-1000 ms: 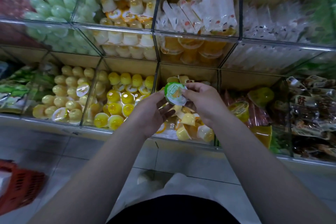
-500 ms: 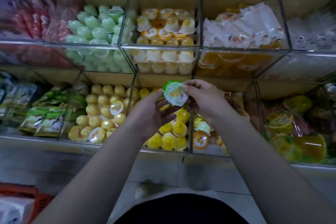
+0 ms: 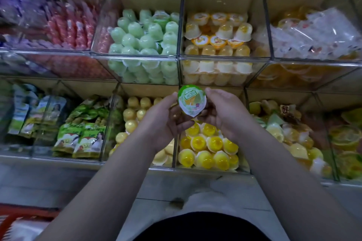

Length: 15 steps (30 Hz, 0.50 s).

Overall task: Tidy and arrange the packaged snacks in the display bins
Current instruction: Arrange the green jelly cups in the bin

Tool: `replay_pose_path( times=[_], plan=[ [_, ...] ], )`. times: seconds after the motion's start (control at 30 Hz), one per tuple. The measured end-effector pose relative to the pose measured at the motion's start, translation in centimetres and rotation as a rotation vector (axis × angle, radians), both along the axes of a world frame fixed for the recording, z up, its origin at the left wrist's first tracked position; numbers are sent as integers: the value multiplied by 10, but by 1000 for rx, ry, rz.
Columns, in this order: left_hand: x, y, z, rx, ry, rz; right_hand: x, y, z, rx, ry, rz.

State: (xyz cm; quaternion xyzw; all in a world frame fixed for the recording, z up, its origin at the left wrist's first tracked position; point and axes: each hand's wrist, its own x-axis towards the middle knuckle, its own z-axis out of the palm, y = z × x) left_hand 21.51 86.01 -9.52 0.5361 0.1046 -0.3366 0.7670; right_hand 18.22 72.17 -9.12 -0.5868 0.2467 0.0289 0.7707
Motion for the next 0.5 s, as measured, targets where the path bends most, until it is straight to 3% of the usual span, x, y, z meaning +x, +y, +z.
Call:
replay_pose_path(
  times=[0.5],
  plan=[
    [58, -7, 40, -12, -195, 101, 74, -7, 36, 9, -56, 177]
  ],
)
